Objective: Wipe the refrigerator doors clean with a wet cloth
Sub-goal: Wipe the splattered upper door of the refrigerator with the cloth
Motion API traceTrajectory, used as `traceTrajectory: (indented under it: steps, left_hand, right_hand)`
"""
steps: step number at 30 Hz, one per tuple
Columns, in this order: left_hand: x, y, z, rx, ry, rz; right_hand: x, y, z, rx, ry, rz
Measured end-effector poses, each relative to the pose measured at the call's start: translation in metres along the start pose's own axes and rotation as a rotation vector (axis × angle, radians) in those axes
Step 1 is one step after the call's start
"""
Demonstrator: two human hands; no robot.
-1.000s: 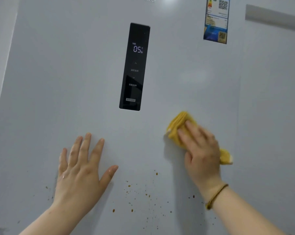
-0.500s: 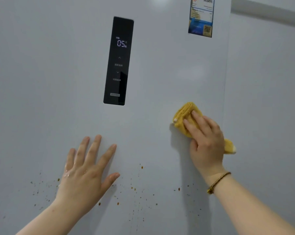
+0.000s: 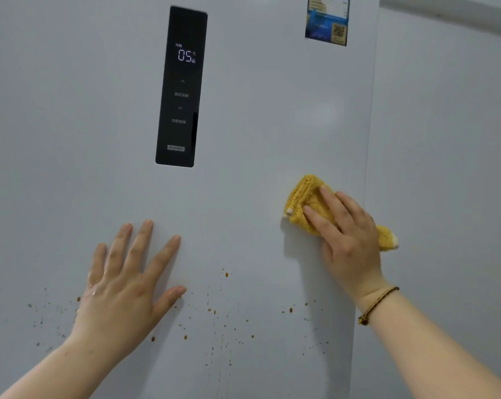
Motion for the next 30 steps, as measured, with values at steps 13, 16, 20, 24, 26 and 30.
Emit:
traceTrajectory:
  steps: [13,16,20,24,26,30]
  left_hand:
    - [-0.002,-0.002,-0.001,0.002,0.005,-0.034]
    - [-0.003,-0.002,-0.002,0.011,-0.006,-0.057]
    - [-0.003,-0.002,-0.003,0.004,0.024,-0.058]
    - [-0.004,-0.002,-0.002,-0.013,0.046,-0.055]
    - [-0.003,-0.003,-0.002,-0.009,0.033,-0.066]
    - [-0.002,-0.004,-0.003,-0.014,-0.006,-0.105]
  right_hand:
    - [0.008,0.003,-0.017,0.224,-0.055,-0.006]
    - [0.005,0.016,-0.016,-0.136,0.0,0.027]
    - [0.008,-0.014,-0.07,-0.231,-0.008,0.012]
    - [0.018,-0.045,-0.122,0.053,-0.136,0.014]
    - [0.02,-0.039,-0.115,0.177,-0.153,-0.003]
    - [0.019,-0.006,-0.076,0.116,-0.112,-0.049]
Point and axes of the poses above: each hand's wrist, its own z-axis towards the middle knuckle, its own x-axis out of the back of the hand, y = z × x, the point moved 5 cm from there along z, towards the middle knuckle, and after that the axes turned 10 degrees about -x, right-handed, at the moved point
